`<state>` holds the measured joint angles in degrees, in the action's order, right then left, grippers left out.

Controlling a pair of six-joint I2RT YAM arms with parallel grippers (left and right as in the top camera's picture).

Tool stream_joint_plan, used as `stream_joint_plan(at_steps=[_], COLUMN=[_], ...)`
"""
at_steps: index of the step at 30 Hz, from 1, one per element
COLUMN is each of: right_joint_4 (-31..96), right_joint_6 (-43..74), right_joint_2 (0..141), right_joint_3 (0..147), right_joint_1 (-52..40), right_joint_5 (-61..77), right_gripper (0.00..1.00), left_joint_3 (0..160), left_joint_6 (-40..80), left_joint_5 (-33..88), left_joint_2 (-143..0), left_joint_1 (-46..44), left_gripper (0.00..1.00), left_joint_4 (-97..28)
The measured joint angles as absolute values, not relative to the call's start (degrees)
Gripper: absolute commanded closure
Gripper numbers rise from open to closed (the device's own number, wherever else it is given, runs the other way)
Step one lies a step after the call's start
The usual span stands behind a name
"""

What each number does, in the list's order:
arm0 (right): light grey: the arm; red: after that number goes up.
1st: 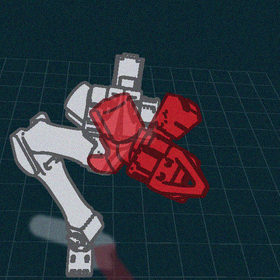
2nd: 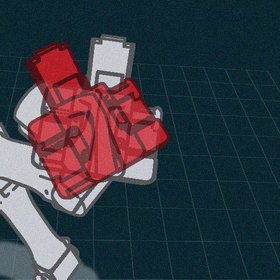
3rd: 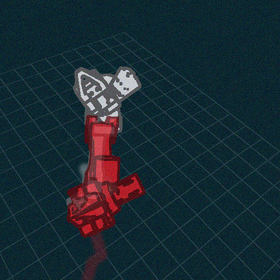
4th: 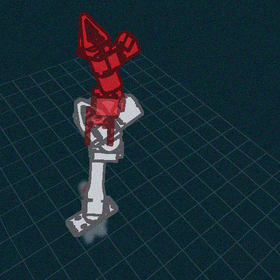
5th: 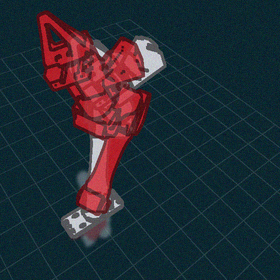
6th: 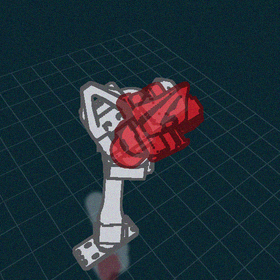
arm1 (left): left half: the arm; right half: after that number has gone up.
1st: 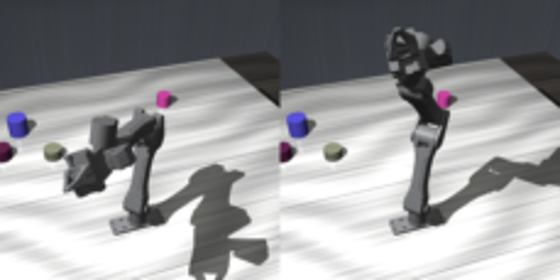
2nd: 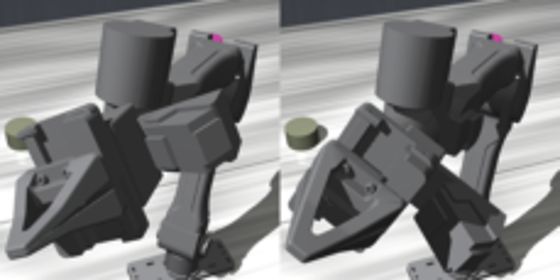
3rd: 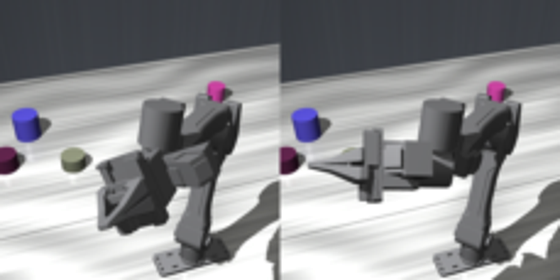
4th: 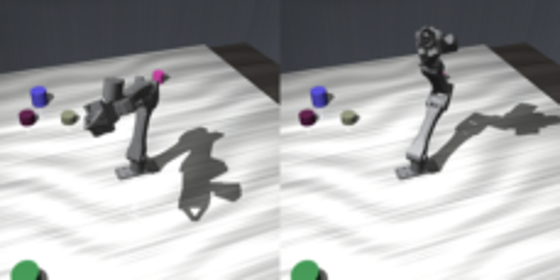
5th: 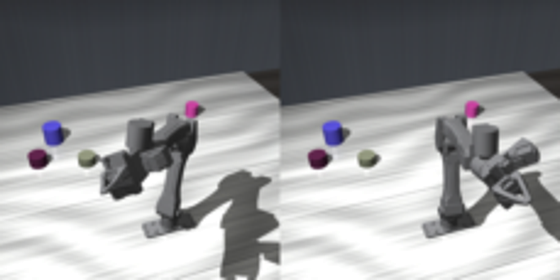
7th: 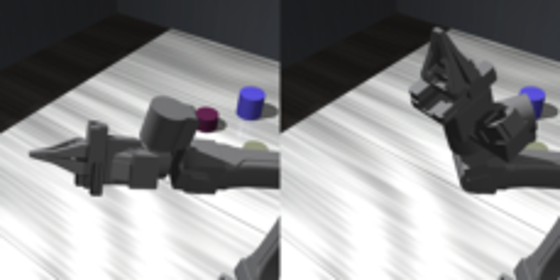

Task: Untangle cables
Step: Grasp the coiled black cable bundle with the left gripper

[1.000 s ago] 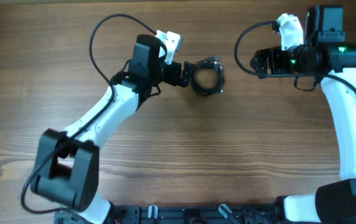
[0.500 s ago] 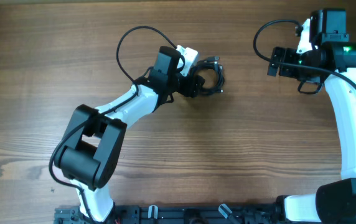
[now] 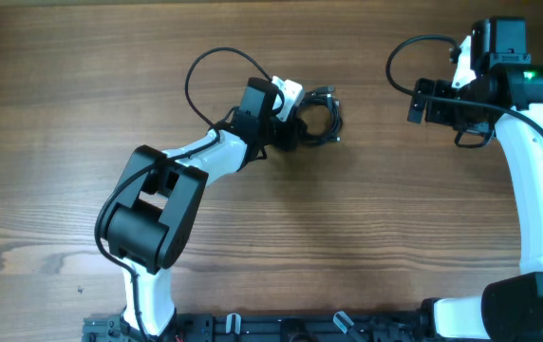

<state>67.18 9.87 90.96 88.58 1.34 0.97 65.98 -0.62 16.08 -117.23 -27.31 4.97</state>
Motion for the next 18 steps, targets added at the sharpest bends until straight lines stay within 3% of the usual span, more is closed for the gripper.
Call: stream_joint_plan(at_steps=[1, 2, 3, 8, 9, 10, 12, 13, 14, 15, 16, 18], right_joint_4=[67.29, 67.33, 67.33, 68.40, 68.42, 68.71, 68.97, 69.41, 69.65, 70.02, 70.28, 70.30], right_joint_6=[9.87, 9.87, 9.87, 9.87, 9.87, 9.87, 9.87, 9.87, 9.87, 9.87, 9.87, 9.87], right_joint_2=[90.96, 90.96, 90.96, 90.96, 90.96, 90.96, 90.96, 90.96, 90.96, 90.96, 90.96, 90.96], right_joint_3=[88.58, 88.58, 88.58, 88.58, 88.58, 88.58, 88.58, 88.58, 88.58, 88.58, 88.58, 88.58], right_joint_1=[1.34, 1.34, 1.34, 1.34, 1.34, 1.34, 1.34, 1.34, 1.34, 1.34, 1.34, 1.34], right_joint_5=[0.95, 0.95, 0.95, 0.95, 0.95, 0.95, 0.95, 0.95, 0.95, 0.95, 0.95, 0.95], right_gripper=[0.00, 0.00, 0.00, 0.00, 0.00, 0.00, 0.00, 0.00, 0.00, 0.00, 0.00, 0.00], left_joint_3=[65.98, 65.98, 65.98, 65.98, 65.98, 65.98, 65.98, 65.98, 65.98, 65.98, 65.98, 65.98], left_joint_6=[-0.82, -0.67, -0.73, -0.78, -0.75, -0.75, -0.82, -0.71, -0.67, -0.80, -0.78, -0.78], left_joint_5=[15.92, 15.79, 15.77, 15.59, 15.55, 15.55, 15.53, 15.57, 15.51, 15.55, 15.53, 15.53], left_joint_2=[-117.23, -117.23, -117.23, -117.23, -117.23, -117.23, -117.23, -117.23, -117.23, -117.23, -117.23, -117.23], left_joint_1=[-27.33, -27.33, -27.33, -27.33, -27.33, -27.33, -27.33, -27.33, -27.33, -27.33, -27.33, -27.33], left_gripper=[0.72, 0.85, 0.89, 0.96, 0.95, 0.73, 0.49, 0.30, 0.29, 0.35, 0.46, 0.52], left_joint_4=[4.97, 5.04, 5.04, 5.43, 5.43, 5.43, 5.45, 5.45, 5.87, 6.76, 7.66, 8.60])
